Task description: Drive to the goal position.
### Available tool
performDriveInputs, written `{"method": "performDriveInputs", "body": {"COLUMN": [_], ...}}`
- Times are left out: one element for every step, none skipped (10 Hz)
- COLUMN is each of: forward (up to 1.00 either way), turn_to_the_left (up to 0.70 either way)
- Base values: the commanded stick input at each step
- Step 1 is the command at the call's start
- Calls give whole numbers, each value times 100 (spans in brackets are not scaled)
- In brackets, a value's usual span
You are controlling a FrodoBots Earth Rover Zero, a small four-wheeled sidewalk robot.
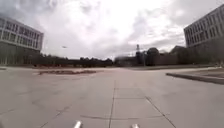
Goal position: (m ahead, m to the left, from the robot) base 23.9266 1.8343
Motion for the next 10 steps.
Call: {"method": "performDriveInputs", "body": {"forward": [100, 100, 100, 100, 100, 100, 100, 100, 100, 100], "turn_to_the_left": [-40, -40, -8, 0, 0, 0, 0, 0, 0, 0]}}
